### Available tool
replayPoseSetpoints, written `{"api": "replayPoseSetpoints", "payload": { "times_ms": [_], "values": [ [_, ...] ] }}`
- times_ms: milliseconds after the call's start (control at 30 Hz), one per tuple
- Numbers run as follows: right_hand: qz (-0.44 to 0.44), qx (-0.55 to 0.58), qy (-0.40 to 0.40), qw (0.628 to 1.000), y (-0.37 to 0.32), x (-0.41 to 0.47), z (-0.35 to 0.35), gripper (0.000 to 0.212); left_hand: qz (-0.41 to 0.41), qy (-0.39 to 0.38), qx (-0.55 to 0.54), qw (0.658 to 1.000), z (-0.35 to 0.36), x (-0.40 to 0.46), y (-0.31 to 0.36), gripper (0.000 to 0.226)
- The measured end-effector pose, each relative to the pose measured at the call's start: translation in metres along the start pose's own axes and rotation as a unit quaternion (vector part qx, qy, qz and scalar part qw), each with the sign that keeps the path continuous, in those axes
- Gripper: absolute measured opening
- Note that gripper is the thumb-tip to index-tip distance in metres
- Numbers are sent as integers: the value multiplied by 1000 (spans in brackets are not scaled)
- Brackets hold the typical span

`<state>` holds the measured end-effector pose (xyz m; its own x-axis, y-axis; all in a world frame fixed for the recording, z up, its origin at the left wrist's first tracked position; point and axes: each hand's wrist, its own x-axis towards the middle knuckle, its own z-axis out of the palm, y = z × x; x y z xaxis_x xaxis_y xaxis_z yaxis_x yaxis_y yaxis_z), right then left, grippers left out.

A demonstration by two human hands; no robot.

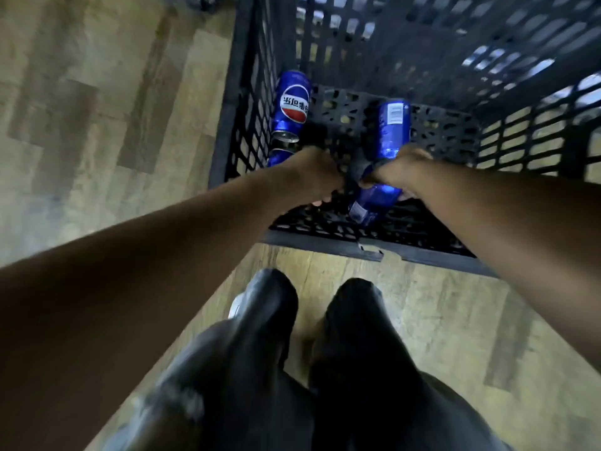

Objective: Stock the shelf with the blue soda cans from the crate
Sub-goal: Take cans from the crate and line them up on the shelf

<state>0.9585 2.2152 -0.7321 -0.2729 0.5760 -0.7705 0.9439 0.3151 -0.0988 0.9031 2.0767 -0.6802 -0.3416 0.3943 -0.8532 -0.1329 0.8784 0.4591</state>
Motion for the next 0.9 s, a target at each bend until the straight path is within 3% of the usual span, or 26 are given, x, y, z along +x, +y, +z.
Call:
{"api": "replayPoseSetpoints", "payload": {
  "times_ms": [133, 300, 400, 500, 633, 800, 900],
  "values": [
    [-45, -20, 37, 998, -27, -70, -47, 102, -72, 4, -86, 994, -8, -48, 21, 33],
    [-117, 63, 45, 990, -65, -176, -123, 101, -147, -7, -352, 925, -44, -134, 66, 49],
    [-159, 89, 60, 981, -80, -238, -168, 100, -163, -15, -445, 881, -69, -181, 98, 43],
    [-202, 117, 93, 968, -88, -292, -210, 89, -168, -20, -482, 860, -97, -223, 136, 36],
    [-288, 133, 144, 938, -84, -359, -261, 71, -132, -46, -545, 827, -128, -279, 184, 50],
    [-383, 132, 204, 891, -68, -427, -320, 59, -39, -38, -495, 867, -145, -358, 245, 30],
    [-423, 117, 228, 869, -59, -463, -349, 59, -18, -23, -489, 872, -151, -407, 273, 35]
  ]
}}
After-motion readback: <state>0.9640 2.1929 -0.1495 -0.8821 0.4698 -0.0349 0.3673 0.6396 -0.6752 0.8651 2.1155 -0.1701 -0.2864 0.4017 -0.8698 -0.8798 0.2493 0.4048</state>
